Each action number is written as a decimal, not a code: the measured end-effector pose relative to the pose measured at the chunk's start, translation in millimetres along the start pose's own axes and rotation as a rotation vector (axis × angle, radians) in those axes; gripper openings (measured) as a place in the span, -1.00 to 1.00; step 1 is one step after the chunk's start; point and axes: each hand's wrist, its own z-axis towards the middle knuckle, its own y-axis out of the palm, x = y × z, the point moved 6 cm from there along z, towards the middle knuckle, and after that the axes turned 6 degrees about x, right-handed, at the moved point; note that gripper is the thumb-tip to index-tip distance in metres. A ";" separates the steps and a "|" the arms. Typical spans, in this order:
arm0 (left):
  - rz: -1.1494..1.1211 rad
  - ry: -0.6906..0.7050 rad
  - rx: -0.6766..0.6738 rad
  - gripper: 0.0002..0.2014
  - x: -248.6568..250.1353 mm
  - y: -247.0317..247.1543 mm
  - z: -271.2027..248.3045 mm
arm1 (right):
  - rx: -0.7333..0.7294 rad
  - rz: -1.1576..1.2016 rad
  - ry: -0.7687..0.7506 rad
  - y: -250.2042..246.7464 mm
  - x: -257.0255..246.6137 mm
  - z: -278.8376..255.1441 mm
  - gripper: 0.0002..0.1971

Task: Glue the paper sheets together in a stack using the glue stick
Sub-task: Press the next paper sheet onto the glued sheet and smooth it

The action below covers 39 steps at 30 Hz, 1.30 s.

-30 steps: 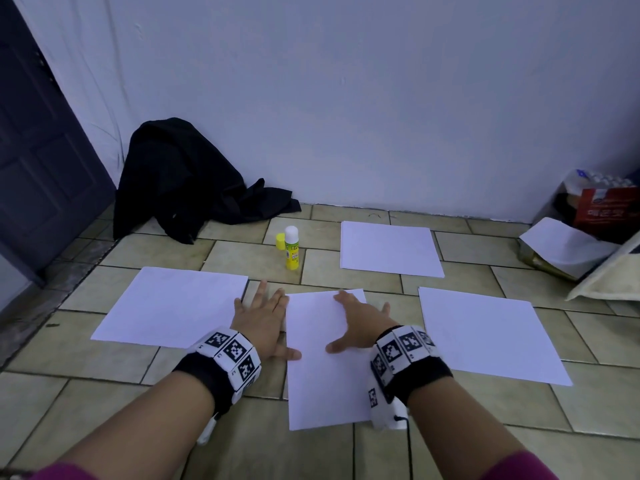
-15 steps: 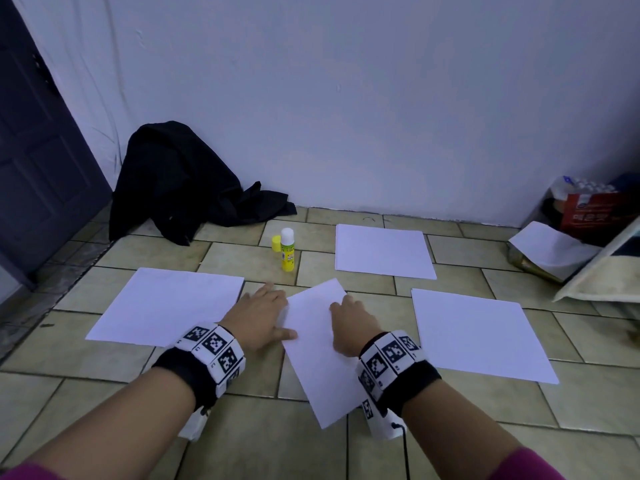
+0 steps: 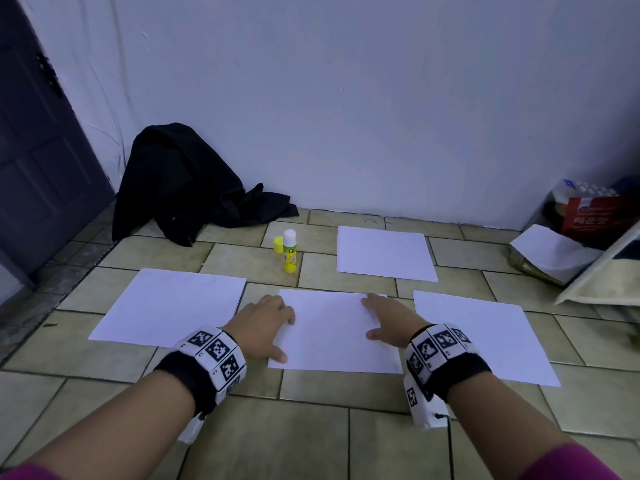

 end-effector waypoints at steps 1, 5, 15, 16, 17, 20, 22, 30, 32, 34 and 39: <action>-0.009 -0.017 -0.017 -0.19 -4.9 2.5 3.7 | 0.007 -0.004 0.009 -1.1 5.1 0.8 -0.18; -0.020 -0.068 -0.213 0.21 -18.4 13.5 11.4 | -0.006 -0.006 0.041 1.9 17.2 5.6 -0.04; 0.032 -0.050 -0.232 0.31 -21.8 24.2 13.1 | 0.058 0.134 0.116 -3.4 32.5 5.5 0.11; 0.032 -0.051 -0.238 0.32 -22.6 24.8 13.6 | 0.073 0.202 0.107 -6.5 32.8 3.6 0.12; 0.034 -0.053 -0.246 0.33 -23.4 25.5 14.2 | 0.097 0.297 0.096 -10.0 32.9 1.4 0.11; 0.039 -0.058 -0.244 0.33 -25.2 27.6 14.5 | 0.195 0.691 0.096 -16.7 33.9 -9.0 0.04; 0.047 -0.053 -0.235 0.32 -24.3 26.8 14.5 | 0.278 0.892 0.090 -16.2 33.3 -18.8 -0.06; 0.037 -0.035 -0.247 0.30 -23.7 26.5 14.6 | 0.251 0.903 0.085 14.2 35.4 -35.3 -0.71; 0.018 -0.028 -0.250 0.30 -22.8 24.6 13.8 | 0.237 0.833 0.048 7.2 34.7 -38.0 -0.70; 0.007 -0.027 -0.250 0.31 -23.2 24.1 13.7 | 0.252 0.768 0.018 -4.2 36.8 -42.5 -0.67; 0.058 -0.048 -0.257 0.35 -23.1 23.3 15.2 | 0.373 0.827 0.006 -48.6 64.2 -54.6 -0.64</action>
